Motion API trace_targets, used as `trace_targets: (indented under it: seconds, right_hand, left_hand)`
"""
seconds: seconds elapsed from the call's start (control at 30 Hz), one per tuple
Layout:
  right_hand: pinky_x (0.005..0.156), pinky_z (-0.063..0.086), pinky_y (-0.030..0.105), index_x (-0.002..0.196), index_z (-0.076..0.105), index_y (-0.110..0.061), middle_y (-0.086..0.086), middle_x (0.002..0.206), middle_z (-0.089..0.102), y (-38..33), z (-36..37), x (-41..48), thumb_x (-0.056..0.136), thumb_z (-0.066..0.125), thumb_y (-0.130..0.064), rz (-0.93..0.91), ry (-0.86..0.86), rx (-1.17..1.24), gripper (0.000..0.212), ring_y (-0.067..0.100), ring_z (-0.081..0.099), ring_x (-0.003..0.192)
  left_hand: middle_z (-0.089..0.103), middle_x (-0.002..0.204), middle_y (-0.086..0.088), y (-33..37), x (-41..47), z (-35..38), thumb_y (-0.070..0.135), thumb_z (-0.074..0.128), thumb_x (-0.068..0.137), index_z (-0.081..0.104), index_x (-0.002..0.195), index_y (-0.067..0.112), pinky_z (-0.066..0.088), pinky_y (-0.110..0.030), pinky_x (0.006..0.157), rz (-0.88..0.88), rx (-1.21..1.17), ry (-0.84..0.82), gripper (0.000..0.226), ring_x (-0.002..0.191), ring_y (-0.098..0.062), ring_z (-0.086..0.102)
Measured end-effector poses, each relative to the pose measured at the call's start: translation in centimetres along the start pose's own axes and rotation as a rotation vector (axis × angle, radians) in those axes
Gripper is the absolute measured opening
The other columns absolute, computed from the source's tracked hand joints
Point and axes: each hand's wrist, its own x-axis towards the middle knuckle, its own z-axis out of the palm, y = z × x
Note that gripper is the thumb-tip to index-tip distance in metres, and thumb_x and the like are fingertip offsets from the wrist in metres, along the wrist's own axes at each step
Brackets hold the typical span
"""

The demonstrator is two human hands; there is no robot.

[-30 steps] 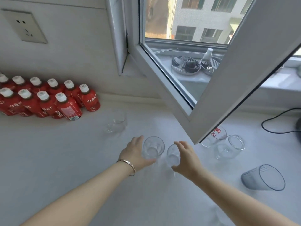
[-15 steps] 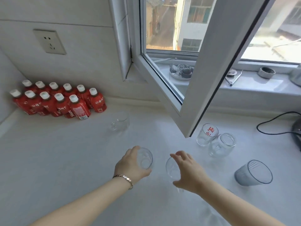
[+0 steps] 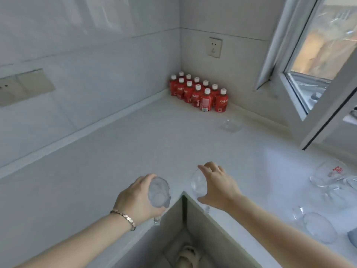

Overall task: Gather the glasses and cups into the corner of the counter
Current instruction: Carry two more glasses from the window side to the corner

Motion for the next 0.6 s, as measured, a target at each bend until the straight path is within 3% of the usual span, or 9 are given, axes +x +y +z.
trace_targets:
  seconds: [0.37,0.6]
  right_hand:
    - [0.086,0.047,0.028,0.145,0.026,-0.025,-0.006,0.141,0.033,-28.1,7.8,-2.3,0.068,0.074,-0.039,-0.515,-0.192,-0.031,0.092,0.019,0.038,0.126]
    - [0.088,0.044,0.028,0.144,0.028,-0.027,-0.007,0.140,0.034,-46.3,14.4,-2.9,0.066,0.074,-0.040,-0.710,-0.289,-0.063,0.091,0.018,0.040,0.125]
  left_hand:
    - [0.050,0.129,0.011,-20.5,-21.4,-7.5,0.056,0.070,0.059,0.035,0.131,0.035,0.046,-0.027,0.091,-0.498,-0.040,0.263,0.083,0.116,-0.013,0.054]
    - [0.050,0.128,0.012,-35.3,-31.2,-11.4,0.053,0.072,0.057,0.033,0.132,0.037,0.048,-0.026,0.087,-0.753,-0.065,0.352,0.086,0.113,-0.013,0.055]
